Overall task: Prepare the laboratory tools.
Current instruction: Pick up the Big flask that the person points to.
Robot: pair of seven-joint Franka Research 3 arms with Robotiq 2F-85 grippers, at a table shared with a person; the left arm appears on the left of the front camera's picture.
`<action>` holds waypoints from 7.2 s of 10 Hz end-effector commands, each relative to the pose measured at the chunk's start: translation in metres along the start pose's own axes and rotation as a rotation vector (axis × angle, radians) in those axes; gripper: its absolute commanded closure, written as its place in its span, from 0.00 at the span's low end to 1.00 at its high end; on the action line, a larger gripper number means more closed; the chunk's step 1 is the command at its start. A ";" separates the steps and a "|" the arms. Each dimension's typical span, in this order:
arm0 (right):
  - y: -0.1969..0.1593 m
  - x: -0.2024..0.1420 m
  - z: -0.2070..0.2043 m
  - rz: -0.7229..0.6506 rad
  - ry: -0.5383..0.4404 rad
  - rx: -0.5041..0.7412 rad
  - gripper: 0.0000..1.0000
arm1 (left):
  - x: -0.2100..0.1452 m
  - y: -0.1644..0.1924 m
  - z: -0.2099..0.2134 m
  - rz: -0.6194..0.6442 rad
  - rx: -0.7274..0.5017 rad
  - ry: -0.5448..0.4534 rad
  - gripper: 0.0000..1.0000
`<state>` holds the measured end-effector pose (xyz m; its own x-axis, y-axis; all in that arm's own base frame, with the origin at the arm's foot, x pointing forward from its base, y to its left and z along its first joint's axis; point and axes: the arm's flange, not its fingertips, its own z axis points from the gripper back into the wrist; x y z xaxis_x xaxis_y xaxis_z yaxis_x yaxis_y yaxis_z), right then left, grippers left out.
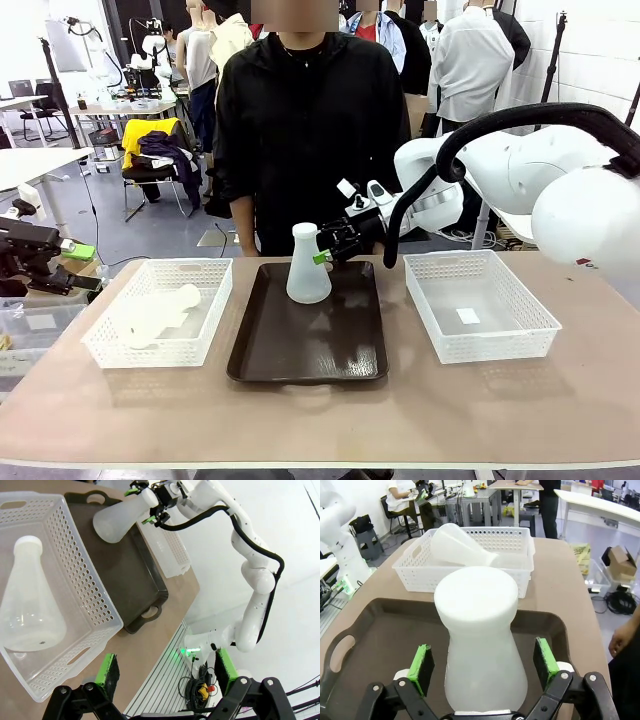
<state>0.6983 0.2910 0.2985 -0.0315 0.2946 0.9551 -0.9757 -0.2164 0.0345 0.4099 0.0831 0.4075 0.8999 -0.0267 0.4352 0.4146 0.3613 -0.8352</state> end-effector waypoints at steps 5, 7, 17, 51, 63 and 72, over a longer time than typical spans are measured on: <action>0.000 0.000 0.002 0.015 -0.019 -0.008 0.00 | 0.000 -0.001 0.001 -0.002 0.000 -0.001 0.00; 0.000 0.000 0.002 0.015 -0.019 -0.008 0.00 | 0.000 -0.001 0.001 -0.002 0.000 -0.001 0.00; 0.126 0.090 0.219 0.059 0.165 -0.392 0.00 | 0.000 -0.001 0.001 -0.002 0.000 -0.001 0.00; 0.171 0.060 0.285 0.037 0.032 -0.563 0.00 | 0.139 0.037 -0.233 -0.444 1.014 0.699 0.00; 0.171 0.060 0.285 0.037 0.032 -0.563 0.00 | 0.153 0.080 -0.233 -0.374 1.046 0.695 0.00; 0.171 0.060 0.285 0.037 0.032 -0.563 0.00 | 0.153 0.076 -0.236 -0.392 1.013 0.719 1.00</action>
<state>0.5908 0.0046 0.4450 -0.0697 0.3219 0.9442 -0.9372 0.3031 -0.1725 0.6072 -0.1162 0.3279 0.7437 -0.6660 0.0580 0.6628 0.7459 0.0658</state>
